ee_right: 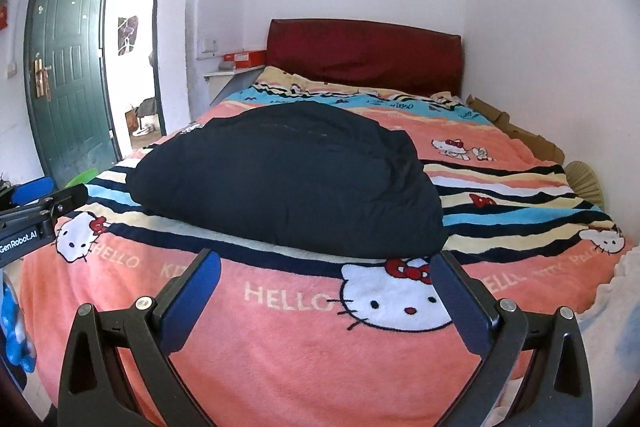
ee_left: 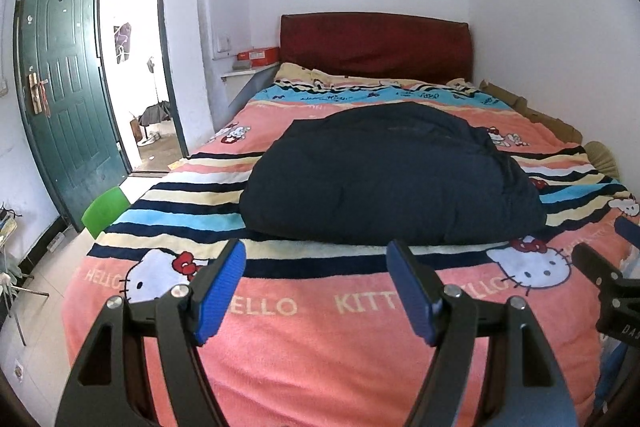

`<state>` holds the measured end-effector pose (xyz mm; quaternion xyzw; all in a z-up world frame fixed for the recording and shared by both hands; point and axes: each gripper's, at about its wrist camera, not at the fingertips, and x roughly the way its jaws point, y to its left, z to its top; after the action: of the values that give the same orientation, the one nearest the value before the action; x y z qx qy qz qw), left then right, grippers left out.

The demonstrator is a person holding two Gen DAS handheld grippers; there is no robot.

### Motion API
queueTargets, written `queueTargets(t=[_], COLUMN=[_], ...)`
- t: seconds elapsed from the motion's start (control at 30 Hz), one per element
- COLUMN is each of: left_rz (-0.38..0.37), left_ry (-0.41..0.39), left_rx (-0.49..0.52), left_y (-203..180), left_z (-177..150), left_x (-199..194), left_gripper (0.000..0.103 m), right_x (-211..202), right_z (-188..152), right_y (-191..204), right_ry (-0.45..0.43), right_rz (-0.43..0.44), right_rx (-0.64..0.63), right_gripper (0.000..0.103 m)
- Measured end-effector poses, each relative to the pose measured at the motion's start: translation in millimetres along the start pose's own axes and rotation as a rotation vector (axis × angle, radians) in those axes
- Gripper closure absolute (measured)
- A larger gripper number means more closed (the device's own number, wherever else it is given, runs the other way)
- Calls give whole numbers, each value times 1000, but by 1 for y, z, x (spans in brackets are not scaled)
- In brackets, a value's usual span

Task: Fold large clothes

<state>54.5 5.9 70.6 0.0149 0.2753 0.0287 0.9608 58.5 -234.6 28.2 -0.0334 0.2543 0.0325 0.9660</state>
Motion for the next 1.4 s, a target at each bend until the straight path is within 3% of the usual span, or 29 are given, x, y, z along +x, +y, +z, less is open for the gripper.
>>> queueTargets(t=[1.1,1.4], left_rz=[-52,-25], left_ry=[42,35], left_rx=[16,18], left_y=[-15,-13], left_z=[-15,-17], left_x=[20,24], left_gripper=[31,31], right_x=[12,17], right_z=[-6,-9], right_y=[-8,-10], right_ry=[33,45], right_rz=[10,8], right_rx=[7,9], right_gripper=[0,0])
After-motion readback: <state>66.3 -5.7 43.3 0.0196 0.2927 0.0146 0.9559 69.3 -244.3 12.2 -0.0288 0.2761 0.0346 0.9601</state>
